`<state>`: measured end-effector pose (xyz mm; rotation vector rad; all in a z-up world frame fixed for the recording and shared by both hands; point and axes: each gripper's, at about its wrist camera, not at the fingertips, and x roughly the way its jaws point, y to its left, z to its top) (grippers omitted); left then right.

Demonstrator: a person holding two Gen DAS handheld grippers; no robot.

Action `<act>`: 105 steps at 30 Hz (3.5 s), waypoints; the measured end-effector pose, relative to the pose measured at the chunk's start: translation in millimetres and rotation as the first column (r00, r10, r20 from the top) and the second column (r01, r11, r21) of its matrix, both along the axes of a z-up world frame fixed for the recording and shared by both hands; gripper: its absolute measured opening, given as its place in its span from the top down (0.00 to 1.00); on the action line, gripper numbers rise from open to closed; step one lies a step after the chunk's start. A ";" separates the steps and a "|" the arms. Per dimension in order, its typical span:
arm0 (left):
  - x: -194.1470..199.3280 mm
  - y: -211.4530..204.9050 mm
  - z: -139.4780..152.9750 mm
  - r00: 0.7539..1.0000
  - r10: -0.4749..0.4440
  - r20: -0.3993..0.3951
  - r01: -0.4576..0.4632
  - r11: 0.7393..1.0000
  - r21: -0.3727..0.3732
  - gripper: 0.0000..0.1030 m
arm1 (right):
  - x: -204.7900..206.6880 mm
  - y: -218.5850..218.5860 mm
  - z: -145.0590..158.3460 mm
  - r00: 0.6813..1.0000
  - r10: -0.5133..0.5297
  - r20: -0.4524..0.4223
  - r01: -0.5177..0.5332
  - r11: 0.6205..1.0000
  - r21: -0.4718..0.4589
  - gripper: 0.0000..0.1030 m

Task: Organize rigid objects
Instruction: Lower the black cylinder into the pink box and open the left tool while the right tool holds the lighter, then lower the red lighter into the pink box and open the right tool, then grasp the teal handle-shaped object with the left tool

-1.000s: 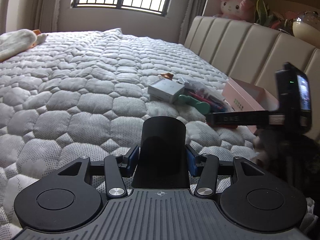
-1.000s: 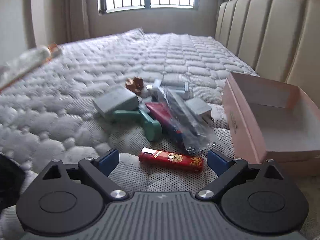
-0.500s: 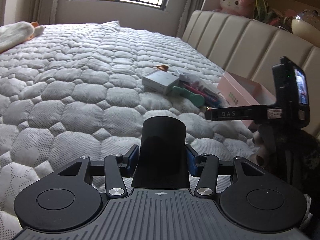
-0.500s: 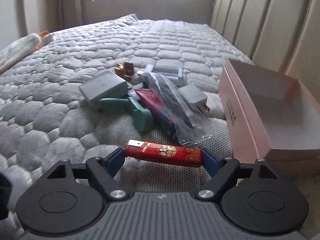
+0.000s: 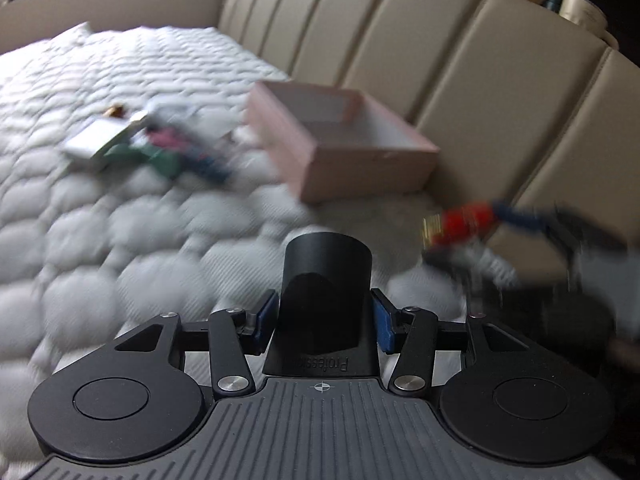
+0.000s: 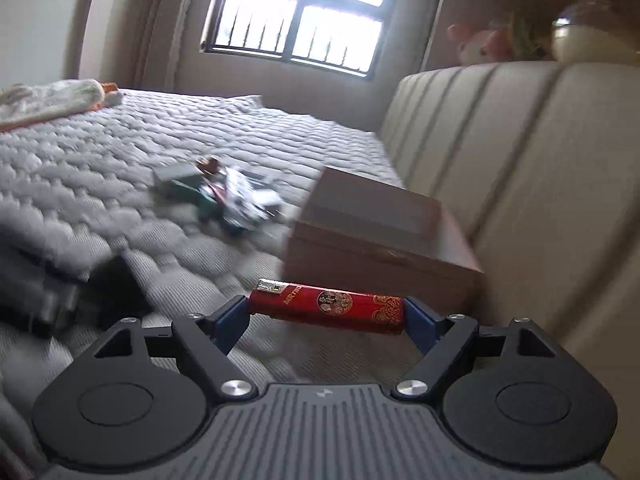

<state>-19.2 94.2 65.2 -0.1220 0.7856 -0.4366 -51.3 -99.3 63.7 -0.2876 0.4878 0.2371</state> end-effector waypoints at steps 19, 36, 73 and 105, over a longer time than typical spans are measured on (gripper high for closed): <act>232.3 -108.2 11.0 0.986 0.165 0.036 -0.167 0.985 0.053 0.50 | -31.5 -62.1 -24.4 0.998 0.041 0.038 -0.044 0.995 0.085 0.19; 49.7 5.4 9.7 0.977 0.171 0.127 -0.167 0.985 -0.040 0.50 | 40.5 -58.4 14.0 0.999 -0.038 -0.015 0.040 0.982 0.185 0.19; 119.0 152.8 -2.1 0.894 0.438 0.094 -0.439 0.898 -0.009 0.50 | 24.0 -20.3 -38.2 0.988 -0.028 -0.151 0.060 0.977 0.206 0.03; 187.8 63.9 -23.4 0.916 0.395 0.069 -0.399 0.880 0.258 0.57 | 22.0 -8.6 -49.0 0.995 0.036 -0.089 -0.022 0.988 0.153 0.03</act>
